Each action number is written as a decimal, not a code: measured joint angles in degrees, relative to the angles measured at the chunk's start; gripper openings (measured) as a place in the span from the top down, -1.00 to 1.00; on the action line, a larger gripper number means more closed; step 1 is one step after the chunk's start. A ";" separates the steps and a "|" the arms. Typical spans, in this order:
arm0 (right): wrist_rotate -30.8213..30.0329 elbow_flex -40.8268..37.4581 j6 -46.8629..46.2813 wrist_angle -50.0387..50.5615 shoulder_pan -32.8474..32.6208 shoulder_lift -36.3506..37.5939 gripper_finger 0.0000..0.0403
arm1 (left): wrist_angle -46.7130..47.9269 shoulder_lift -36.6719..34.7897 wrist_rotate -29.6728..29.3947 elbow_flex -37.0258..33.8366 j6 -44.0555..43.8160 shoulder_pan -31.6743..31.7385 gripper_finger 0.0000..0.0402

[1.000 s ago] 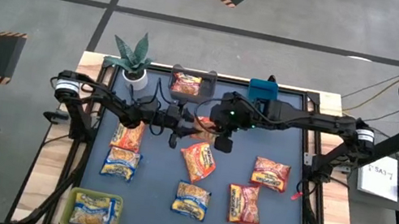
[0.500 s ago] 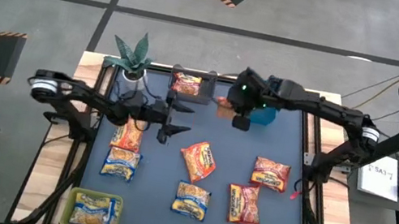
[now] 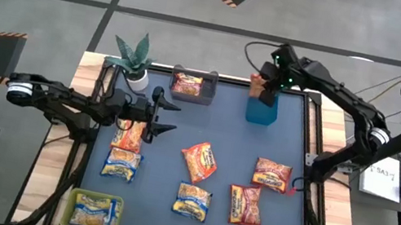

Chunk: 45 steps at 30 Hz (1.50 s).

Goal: Sort Maruchan noodles
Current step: Put the middle orange noodle pack into the blue bin

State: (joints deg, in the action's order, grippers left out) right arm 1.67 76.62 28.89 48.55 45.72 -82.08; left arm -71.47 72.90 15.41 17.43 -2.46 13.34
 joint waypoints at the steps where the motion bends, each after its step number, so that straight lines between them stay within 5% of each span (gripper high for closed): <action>1: 0.09 -1.00 0.84 -1.00 1.22 0.00 0.65 | 0.06 0.07 -0.01 0.00 -0.02 -0.01 -0.39; 9: 3.41 -6.18 3.84 -10.47 7.17 -0.11 0.65 | 0.11 1.69 -0.98 0.18 -0.64 -0.02 -0.39; 29: 3.80 -17.44 5.68 -22.73 7.58 -0.52 0.63 | 0.10 3.56 -1.59 2.17 0.02 0.00 -0.39; 45: -1.81 -15.03 3.63 -24.00 7.58 -0.52 0.07 | 0.19 3.56 -1.59 2.47 0.02 0.01 -0.39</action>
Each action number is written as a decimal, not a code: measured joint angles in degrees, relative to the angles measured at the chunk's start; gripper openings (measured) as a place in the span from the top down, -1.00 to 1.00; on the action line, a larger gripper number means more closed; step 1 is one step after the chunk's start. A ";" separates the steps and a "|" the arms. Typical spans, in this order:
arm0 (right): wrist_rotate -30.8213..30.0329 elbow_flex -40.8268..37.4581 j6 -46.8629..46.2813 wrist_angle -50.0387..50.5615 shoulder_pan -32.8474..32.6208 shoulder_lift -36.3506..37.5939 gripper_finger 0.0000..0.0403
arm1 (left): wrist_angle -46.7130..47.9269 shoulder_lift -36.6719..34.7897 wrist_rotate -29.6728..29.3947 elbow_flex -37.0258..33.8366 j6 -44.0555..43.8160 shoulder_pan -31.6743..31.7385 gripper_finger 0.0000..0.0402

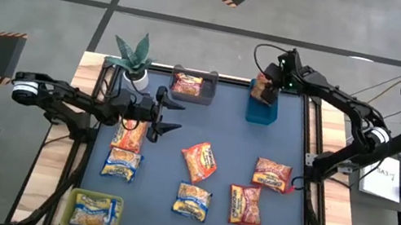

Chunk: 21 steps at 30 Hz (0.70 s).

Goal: Sort Maruchan noodles
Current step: Put the middle orange noodle pack into the blue bin, then put the right orange noodle pack into the blue bin

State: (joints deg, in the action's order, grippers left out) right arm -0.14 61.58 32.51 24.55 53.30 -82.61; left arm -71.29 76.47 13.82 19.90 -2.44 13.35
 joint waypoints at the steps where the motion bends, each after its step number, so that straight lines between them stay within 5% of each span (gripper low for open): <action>1: -0.01 0.43 -0.31 -0.03 0.00 0.00 0.05 | 0.03 0.00 0.00 0.00 0.00 0.00 -0.39; 10: 2.19 5.48 -5.52 4.19 -0.13 0.05 0.06 | 0.36 0.00 0.00 -0.04 0.44 0.00 -0.39; 18: 29.81 3.51 -19.66 8.36 -1.91 1.85 0.16 | 4.57 -0.02 -1.75 -0.07 0.19 0.01 -0.39; 21: 33.19 0.02 -23.43 6.04 -6.13 2.95 0.20 | 8.80 -0.02 -3.66 -0.07 0.01 0.01 -0.39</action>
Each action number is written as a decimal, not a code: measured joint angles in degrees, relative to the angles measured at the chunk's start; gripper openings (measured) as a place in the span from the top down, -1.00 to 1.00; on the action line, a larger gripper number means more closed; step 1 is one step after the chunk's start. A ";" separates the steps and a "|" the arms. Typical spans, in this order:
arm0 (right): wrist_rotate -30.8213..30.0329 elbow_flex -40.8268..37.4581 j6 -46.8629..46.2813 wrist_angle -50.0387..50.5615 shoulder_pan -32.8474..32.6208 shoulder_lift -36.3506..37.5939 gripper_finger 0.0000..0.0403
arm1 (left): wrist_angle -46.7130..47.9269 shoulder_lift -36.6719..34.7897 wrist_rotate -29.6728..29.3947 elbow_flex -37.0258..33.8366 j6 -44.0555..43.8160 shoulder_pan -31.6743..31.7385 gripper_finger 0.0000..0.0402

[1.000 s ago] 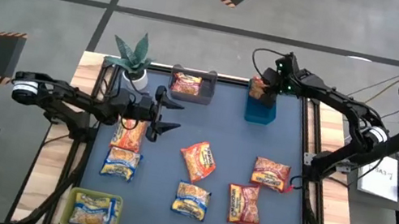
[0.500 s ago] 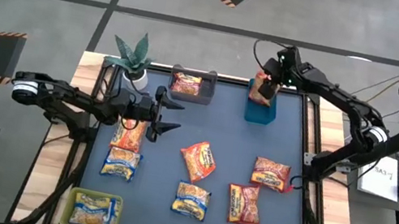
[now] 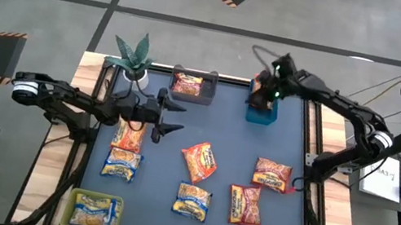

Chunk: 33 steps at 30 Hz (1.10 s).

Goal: Sort Maruchan noodles
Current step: Put the right orange noodle pack into the blue bin

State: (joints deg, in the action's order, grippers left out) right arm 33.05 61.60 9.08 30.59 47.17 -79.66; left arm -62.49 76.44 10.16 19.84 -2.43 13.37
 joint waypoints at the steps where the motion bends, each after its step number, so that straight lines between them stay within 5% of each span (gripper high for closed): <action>1: -0.03 -1.18 -1.15 -0.83 -1.61 0.35 0.21 | 1.52 0.00 -0.38 0.00 -0.04 0.00 -0.39; 12: -3.23 -7.63 -11.11 -12.97 -21.38 2.10 0.28 | 14.79 -0.50 -0.71 3.15 -1.94 0.00 -0.34; 19: -11.49 -7.92 -14.44 -16.26 -28.70 2.05 0.30 | 58.01 -1.16 -0.80 15.92 4.09 -0.02 -0.28; 21: -13.98 -8.46 -16.97 -17.58 -30.00 1.98 0.30 | 64.13 -0.73 -0.75 18.22 6.18 -0.06 -0.25; 25: -18.63 -8.72 -23.63 -17.52 -31.93 1.44 0.30 | 65.21 -0.39 -0.65 18.93 8.71 -0.19 -0.19; 33: -17.65 -9.68 -41.59 -17.28 -33.48 1.14 0.30 | 60.67 0.73 -0.36 16.86 9.24 -1.47 0.00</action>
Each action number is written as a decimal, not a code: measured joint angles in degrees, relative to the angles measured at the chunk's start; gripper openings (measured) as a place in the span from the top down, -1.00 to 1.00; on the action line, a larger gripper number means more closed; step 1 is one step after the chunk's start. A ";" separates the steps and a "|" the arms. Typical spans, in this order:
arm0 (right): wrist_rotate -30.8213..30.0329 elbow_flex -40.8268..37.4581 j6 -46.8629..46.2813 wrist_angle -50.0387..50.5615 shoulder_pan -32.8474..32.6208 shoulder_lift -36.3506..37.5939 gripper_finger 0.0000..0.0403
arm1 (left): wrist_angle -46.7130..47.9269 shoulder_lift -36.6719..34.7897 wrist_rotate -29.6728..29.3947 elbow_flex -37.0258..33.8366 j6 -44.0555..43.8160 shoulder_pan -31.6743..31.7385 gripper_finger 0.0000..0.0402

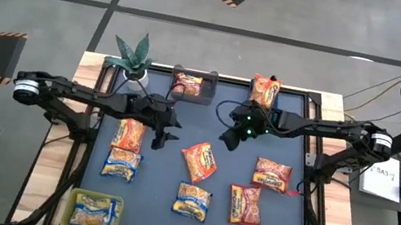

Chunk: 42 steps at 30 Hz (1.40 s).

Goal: Sort Maruchan noodles
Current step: Put the right orange noodle pack into the blue bin

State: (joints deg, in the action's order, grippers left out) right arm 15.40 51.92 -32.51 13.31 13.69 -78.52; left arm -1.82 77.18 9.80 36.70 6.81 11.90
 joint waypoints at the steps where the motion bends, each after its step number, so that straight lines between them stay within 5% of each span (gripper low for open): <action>1: 0.04 -0.37 -1.33 0.00 -0.31 0.00 0.30 | -1.91 0.28 0.21 -0.63 -0.07 -0.57 0.03; 18: -5.90 -6.35 -12.64 -6.01 -12.42 -2.97 0.30 | -22.64 14.47 0.49 -1.85 -3.55 -9.86 0.95; 28: -10.80 -6.36 -17.13 -6.64 -14.82 -3.04 0.23 | -28.63 21.31 1.79 -1.87 -6.08 -11.39 1.00; 42: -11.04 -6.43 -20.97 -10.24 -14.80 -7.29 -0.46 | -29.67 25.33 1.42 -1.86 -7.59 -11.34 1.00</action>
State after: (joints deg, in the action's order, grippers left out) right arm 4.36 45.50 -53.48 3.07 -1.10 -85.81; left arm -31.48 102.51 11.22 34.84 -0.78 0.56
